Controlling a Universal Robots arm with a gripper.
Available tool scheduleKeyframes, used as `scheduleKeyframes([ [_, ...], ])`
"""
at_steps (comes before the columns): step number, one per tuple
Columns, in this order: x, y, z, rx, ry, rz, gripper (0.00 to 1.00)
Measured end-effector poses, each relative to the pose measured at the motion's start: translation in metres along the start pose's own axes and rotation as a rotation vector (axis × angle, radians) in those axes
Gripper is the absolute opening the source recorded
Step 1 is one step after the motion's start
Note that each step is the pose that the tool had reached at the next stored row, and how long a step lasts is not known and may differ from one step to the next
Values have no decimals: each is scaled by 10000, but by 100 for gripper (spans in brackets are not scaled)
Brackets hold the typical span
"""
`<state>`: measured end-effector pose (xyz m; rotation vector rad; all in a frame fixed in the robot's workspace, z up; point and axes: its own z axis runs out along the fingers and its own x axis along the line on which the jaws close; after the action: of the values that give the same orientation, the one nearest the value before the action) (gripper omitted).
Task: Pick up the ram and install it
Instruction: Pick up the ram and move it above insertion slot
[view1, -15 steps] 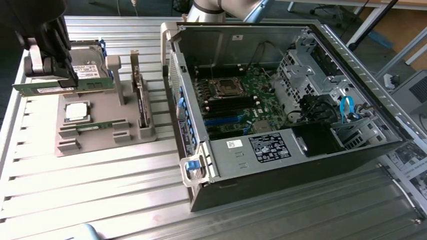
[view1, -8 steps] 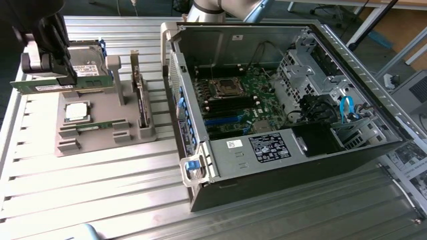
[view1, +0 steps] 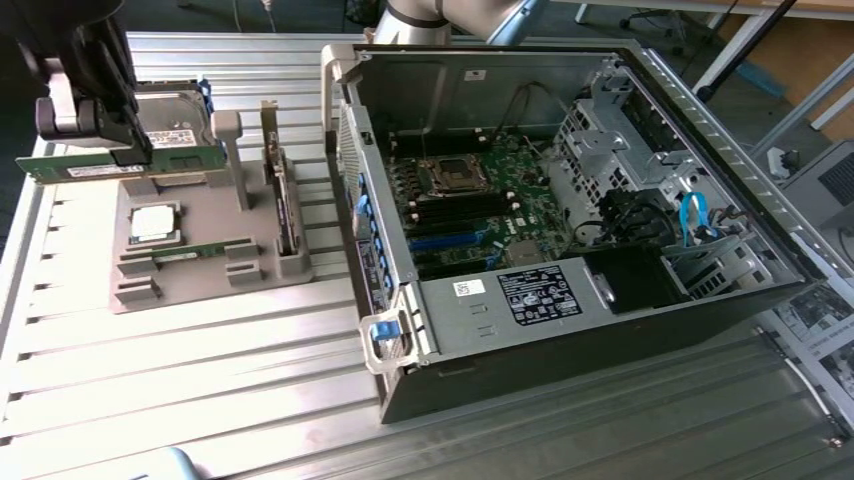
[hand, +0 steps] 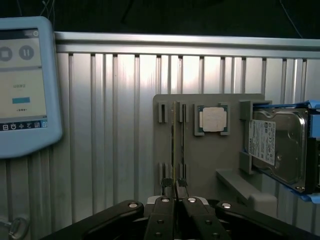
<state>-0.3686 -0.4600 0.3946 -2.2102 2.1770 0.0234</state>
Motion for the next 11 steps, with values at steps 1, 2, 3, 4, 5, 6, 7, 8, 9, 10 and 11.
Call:
scheduleKeyframes([
  [1, 0, 0, -7, 0, 0, 0, 12],
  [2, 0, 0, -15, 0, 0, 0, 12],
  [3, -1, 0, -23, 0, 0, 0, 12],
  [4, -1, 0, -31, 0, 0, 0, 12],
  [5, -1, -1, -40, 0, 0, 0, 12],
  [6, -2, -1, -49, -1, 0, 0, 12],
  [7, -2, -1, -58, 0, 0, 0, 12],
  [8, -2, -1, -66, 0, 0, -1, 12],
  [9, -3, -1, -75, 1, -1, 0, 12],
  [10, -3, -1, -84, 1, -1, 0, 12],
  [11, -4, -2, -95, 0, 0, 0, 12],
])
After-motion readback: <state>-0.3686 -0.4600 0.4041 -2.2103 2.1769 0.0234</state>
